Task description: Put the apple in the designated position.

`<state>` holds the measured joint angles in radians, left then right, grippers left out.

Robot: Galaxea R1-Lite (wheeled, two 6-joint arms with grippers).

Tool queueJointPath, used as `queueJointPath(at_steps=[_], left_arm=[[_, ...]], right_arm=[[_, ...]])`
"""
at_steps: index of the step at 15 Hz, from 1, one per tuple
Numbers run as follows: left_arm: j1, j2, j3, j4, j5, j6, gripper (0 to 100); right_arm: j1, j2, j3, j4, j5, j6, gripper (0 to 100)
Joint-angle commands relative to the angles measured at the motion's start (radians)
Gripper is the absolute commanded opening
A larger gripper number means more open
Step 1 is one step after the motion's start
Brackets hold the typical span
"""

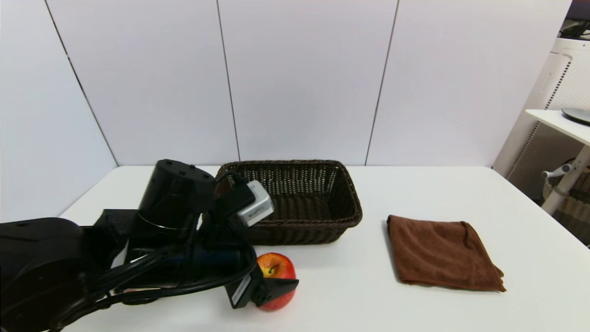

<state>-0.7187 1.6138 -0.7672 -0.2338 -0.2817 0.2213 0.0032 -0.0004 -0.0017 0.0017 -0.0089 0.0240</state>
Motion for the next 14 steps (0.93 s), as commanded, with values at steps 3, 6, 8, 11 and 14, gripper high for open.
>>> queueJointPath(at_steps=[3,6,8,11,14], left_arm=[[0.084,-0.373,0.121,0.005,0.001,-0.065,100],[0.295,-0.580,0.229,0.001,0.004,-0.057,100],[0.417,-0.669,0.256,-0.009,0.004,-0.049,100],[0.522,-0.787,0.376,-0.125,0.003,-0.030,100],[0.634,-1.025,0.522,-0.150,0.001,-0.033,100]], right_arm=[[0.000,0.000,0.000,0.000,0.000,0.001,100],[0.001,0.000,0.000,0.000,0.000,0.001,100],[0.000,0.002,0.000,0.000,0.000,0.001,100],[0.000,0.000,0.000,0.000,0.000,0.001,100],[0.000,0.000,0.000,0.000,0.000,0.001,100]])
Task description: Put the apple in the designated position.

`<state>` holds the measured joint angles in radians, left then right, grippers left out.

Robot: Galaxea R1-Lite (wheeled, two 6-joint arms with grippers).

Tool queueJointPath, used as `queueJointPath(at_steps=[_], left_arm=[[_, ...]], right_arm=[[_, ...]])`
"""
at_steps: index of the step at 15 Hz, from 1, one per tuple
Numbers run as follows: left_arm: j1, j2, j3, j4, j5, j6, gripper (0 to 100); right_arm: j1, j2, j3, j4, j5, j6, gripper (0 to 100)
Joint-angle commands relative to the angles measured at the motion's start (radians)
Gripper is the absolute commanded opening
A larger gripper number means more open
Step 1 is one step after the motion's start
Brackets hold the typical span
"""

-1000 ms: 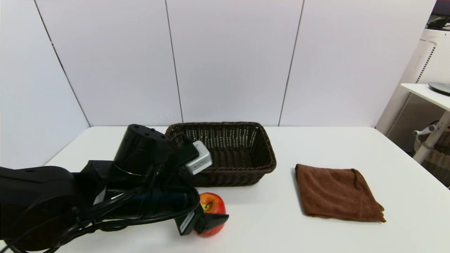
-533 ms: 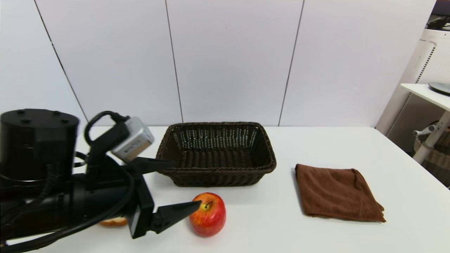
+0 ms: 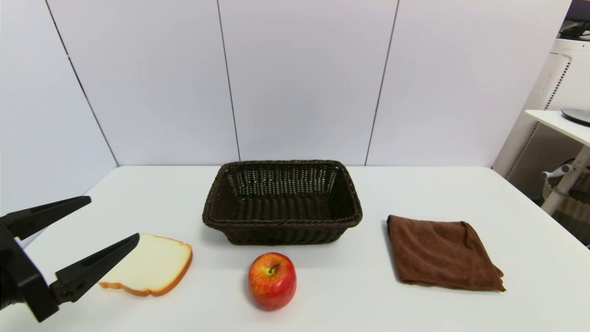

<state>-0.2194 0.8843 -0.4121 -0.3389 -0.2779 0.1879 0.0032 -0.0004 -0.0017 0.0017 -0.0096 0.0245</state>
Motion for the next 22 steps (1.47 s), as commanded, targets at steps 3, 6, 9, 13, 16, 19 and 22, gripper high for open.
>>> queueJointPath(at_steps=[3,6,9,13,16,19,22], left_arm=[[0.163,-0.508,0.228,0.060,0.008,-0.015,100],[0.207,-0.719,0.338,0.167,0.161,-0.022,100],[0.212,-0.886,0.389,0.333,0.287,-0.041,100],[0.213,-0.887,0.398,0.360,0.244,-0.074,100],[0.213,-0.887,0.406,0.356,0.249,-0.156,100],[0.213,-0.887,0.404,0.353,0.289,-0.243,100],[0.213,-0.887,0.409,0.340,0.287,-0.245,100]], right_arm=[[0.000,0.000,0.000,0.000,0.000,0.000,100],[0.001,0.002,0.000,0.000,0.000,0.000,100],[0.001,0.000,0.000,0.000,0.000,0.000,100],[0.001,0.002,0.000,0.000,0.000,0.000,100],[0.000,0.000,0.000,0.000,0.000,0.000,100],[0.000,0.000,0.000,0.000,0.000,0.000,100],[0.000,0.000,0.000,0.000,0.000,0.000,100]])
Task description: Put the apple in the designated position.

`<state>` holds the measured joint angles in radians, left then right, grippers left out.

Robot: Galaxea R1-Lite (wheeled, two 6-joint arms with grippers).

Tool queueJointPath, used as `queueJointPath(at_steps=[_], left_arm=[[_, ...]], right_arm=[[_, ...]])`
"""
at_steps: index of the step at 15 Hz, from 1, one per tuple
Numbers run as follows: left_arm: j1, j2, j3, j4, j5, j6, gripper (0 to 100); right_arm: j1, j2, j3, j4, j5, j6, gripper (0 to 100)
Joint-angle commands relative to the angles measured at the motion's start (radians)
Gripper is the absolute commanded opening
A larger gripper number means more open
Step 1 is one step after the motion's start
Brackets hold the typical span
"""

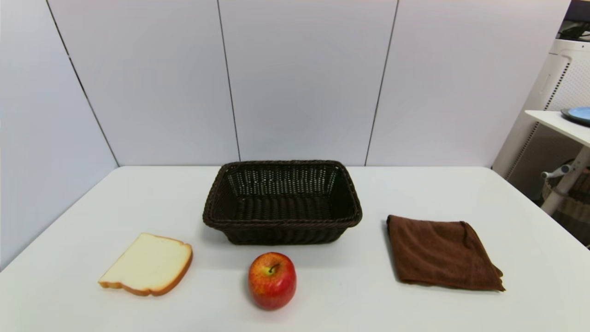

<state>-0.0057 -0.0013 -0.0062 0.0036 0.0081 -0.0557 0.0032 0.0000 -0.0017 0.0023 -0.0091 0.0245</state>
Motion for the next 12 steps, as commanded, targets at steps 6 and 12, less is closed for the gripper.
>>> queueJointPath(at_steps=[6,12], left_arm=[[0.000,-0.002,0.003,-0.002,0.001,-0.001,100],[0.000,-0.002,0.003,-0.002,0.001,-0.001,100]], right_arm=[[0.000,0.000,0.000,0.001,0.000,-0.001,100],[0.000,0.002,0.002,0.002,-0.009,0.018,100]])
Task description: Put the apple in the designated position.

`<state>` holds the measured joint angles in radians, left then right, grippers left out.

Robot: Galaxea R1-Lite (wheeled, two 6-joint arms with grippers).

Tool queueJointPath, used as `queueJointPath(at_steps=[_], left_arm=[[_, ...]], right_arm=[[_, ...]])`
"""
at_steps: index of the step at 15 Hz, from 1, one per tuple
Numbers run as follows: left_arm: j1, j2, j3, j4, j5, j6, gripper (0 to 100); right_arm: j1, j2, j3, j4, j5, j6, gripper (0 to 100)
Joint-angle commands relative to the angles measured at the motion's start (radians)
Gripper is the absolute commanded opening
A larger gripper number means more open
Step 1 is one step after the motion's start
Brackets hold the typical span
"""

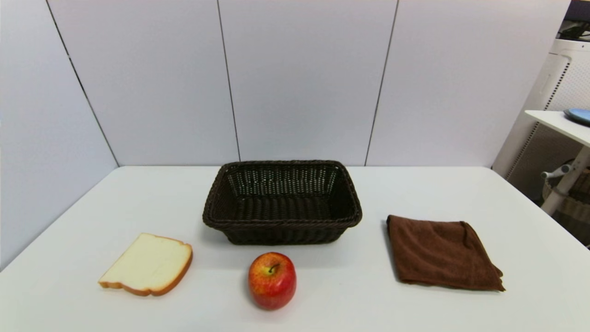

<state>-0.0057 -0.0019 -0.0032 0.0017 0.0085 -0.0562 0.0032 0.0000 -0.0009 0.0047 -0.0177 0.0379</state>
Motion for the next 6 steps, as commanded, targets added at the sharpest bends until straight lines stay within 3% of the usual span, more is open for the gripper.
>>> queueJointPath(at_steps=[1,6], left_arm=[[0.000,-0.001,0.000,0.000,0.001,-0.001,100],[0.000,-0.001,0.000,0.000,0.001,-0.001,100]], right_arm=[[0.000,0.002,-0.001,0.000,-0.001,0.004,100],[0.000,0.000,0.001,0.000,-0.001,0.004,100]])
